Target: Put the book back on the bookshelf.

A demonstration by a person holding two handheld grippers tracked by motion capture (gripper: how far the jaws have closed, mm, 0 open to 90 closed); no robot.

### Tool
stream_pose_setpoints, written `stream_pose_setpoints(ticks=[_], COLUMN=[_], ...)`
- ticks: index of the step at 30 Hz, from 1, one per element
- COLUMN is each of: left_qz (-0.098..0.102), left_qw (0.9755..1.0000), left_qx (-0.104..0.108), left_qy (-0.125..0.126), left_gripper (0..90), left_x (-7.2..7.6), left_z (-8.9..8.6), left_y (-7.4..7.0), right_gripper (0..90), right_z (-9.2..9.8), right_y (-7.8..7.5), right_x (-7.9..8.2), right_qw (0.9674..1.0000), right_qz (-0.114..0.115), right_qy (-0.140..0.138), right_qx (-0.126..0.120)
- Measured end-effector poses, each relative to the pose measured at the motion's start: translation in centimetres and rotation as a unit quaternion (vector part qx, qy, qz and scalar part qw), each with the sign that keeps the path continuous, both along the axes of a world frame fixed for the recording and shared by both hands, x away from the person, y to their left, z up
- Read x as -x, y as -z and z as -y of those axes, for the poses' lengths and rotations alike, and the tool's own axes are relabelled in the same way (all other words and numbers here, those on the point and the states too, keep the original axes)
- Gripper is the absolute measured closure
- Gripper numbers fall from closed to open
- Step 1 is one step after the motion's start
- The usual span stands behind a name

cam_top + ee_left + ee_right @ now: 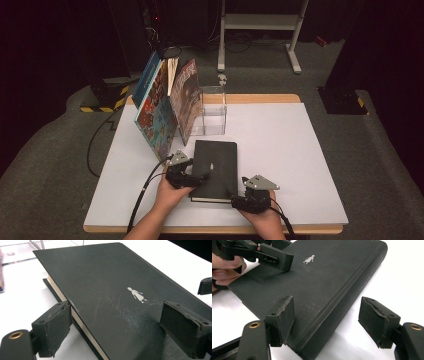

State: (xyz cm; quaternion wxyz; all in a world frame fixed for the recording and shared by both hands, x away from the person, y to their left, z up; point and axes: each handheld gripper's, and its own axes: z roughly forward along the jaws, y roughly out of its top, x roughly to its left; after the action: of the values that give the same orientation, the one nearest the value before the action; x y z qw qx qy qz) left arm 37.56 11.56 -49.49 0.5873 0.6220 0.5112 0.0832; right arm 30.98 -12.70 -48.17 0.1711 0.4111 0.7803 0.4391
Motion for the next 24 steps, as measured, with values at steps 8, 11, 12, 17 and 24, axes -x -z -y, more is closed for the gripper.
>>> stream_pose_setpoints(ticks=[8, 11, 12, 17, 24], left_qz=[0.01, 0.013, 0.013, 0.012, 0.019], left_qw=[0.9999, 0.9999, 0.9999, 0.9998, 0.9989], left_qx=[-0.004, -0.002, -0.002, 0.018, 0.044], left_qy=[-0.005, -0.006, -0.006, -0.003, 0.003], left_gripper=[11.9, 12.9, 13.2, 14.5, 22.3], left_x=[0.2, 0.3, 0.3, 0.2, -0.1], left_z=[0.1, 0.1, 0.1, -0.2, -0.7], left_y=[-0.4, -0.5, -0.6, -1.1, -1.8], right_gripper=[28.8, 28.8, 28.7, 28.8, 29.0], right_z=[0.1, 0.2, 0.2, 0.2, 0.4], right_y=[0.1, 0.1, 0.1, 0.0, 0.0], right_x=[0.1, 0.1, 0.1, 0.1, 0.2], right_qw=[1.0, 1.0, 1.0, 1.0, 0.9999], right_qz=[-0.001, -0.001, 0.0, 0.0, -0.001], right_qy=[0.0, -0.002, -0.002, -0.002, -0.005], right_qx=[-0.006, -0.007, -0.007, -0.008, -0.011])
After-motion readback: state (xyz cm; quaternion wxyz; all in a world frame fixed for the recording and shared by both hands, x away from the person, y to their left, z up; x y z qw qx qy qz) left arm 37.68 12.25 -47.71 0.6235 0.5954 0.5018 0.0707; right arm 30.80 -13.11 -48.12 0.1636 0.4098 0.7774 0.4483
